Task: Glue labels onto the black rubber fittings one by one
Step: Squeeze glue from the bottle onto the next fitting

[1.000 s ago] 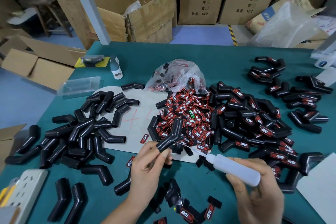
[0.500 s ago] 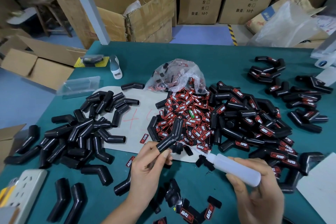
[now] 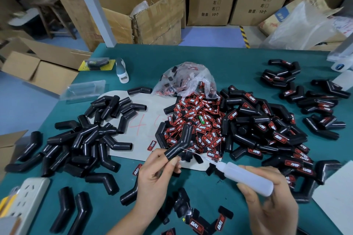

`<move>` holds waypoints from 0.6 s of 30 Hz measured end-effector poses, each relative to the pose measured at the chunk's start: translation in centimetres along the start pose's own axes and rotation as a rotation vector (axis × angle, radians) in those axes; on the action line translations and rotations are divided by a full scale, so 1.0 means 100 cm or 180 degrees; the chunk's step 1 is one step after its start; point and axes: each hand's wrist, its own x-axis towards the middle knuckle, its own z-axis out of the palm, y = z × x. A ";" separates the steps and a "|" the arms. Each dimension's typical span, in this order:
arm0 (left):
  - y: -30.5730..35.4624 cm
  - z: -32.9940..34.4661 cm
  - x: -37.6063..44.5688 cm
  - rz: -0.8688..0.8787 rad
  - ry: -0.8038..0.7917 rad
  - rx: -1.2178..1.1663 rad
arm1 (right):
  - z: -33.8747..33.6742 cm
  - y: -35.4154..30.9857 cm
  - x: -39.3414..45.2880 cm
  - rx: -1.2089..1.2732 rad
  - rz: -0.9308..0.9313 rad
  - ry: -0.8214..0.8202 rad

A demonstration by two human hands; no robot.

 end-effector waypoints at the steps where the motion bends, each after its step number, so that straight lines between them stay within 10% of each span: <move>1: -0.001 0.000 0.000 -0.0008 0.0004 0.0010 | 0.000 0.000 0.001 0.0008 -0.0011 0.0002; 18: -0.001 0.001 0.001 -0.0023 0.0014 -0.0010 | 0.001 -0.001 0.002 -0.0099 -0.0032 -0.0038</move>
